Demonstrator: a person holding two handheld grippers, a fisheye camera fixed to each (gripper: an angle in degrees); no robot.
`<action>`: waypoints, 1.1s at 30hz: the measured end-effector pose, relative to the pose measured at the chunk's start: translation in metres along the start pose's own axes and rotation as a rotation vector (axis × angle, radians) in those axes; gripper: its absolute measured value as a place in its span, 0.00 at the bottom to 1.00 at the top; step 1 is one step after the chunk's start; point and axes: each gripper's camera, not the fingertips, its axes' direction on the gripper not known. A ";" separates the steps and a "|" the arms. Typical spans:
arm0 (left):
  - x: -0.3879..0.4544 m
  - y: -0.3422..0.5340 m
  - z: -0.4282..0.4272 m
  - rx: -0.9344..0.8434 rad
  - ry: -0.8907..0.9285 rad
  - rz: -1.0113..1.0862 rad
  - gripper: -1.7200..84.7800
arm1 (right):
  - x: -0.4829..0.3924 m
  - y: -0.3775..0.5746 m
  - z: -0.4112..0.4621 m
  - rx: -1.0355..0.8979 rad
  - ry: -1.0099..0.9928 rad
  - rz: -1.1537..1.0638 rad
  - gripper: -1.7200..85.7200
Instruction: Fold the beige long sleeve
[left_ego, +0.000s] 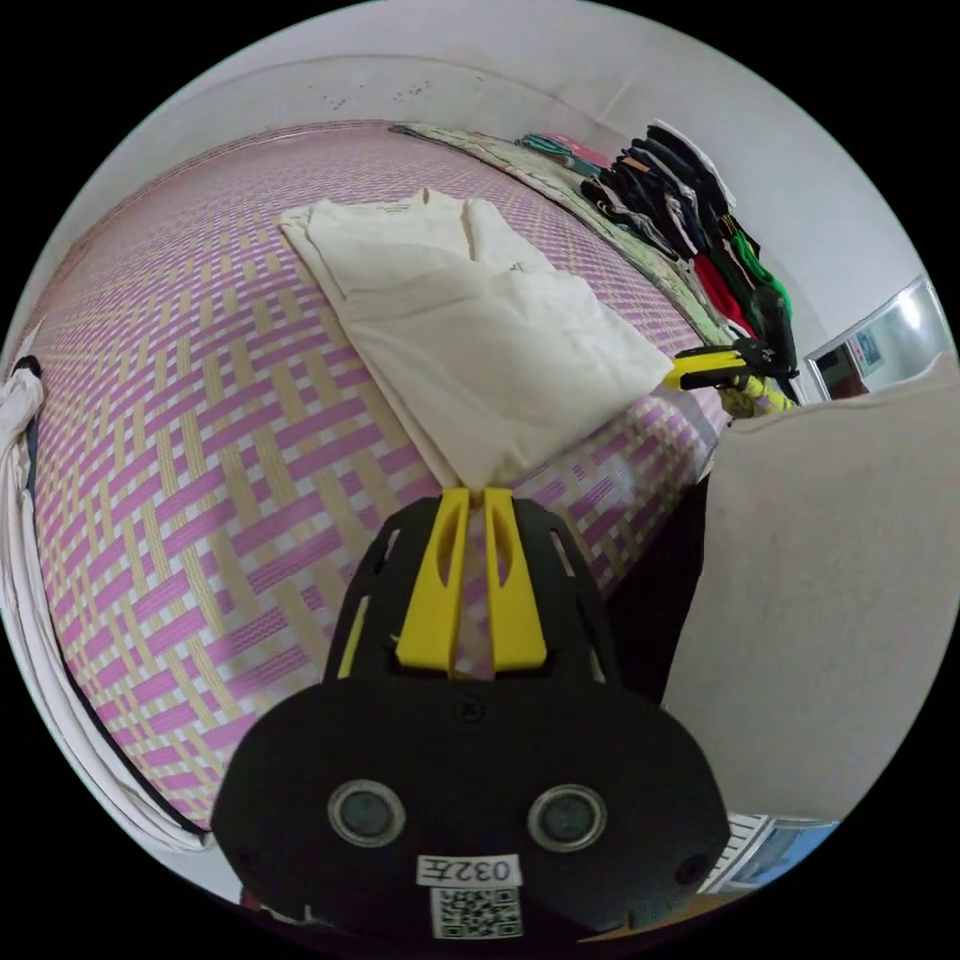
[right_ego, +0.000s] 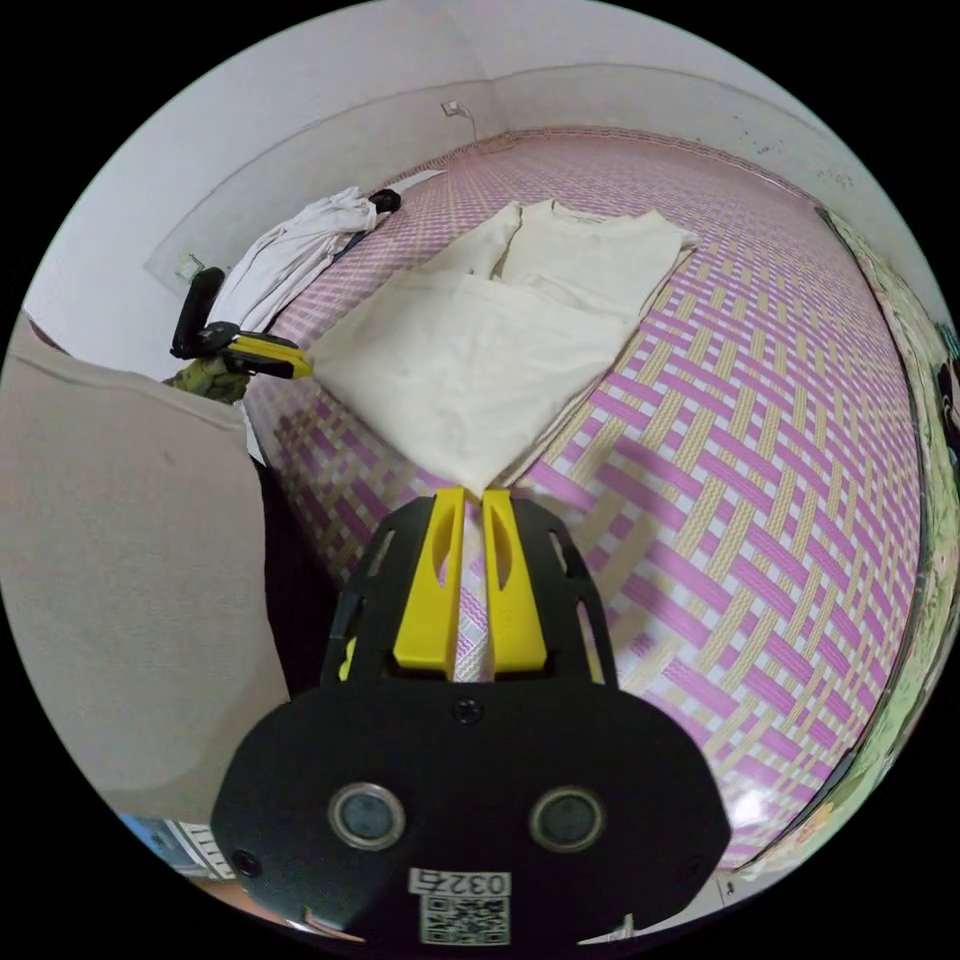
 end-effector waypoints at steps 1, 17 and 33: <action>-0.001 0.001 -0.001 0.002 0.009 -0.004 0.04 | 0.001 0.001 -0.002 0.003 -0.007 0.006 0.05; -0.038 0.014 -0.125 0.169 0.482 0.020 0.01 | 0.036 0.016 -0.113 0.104 -0.366 0.054 0.01; -0.201 -0.178 -0.122 0.015 0.595 -0.075 0.01 | 0.212 -0.127 -0.097 0.061 -0.621 0.192 0.01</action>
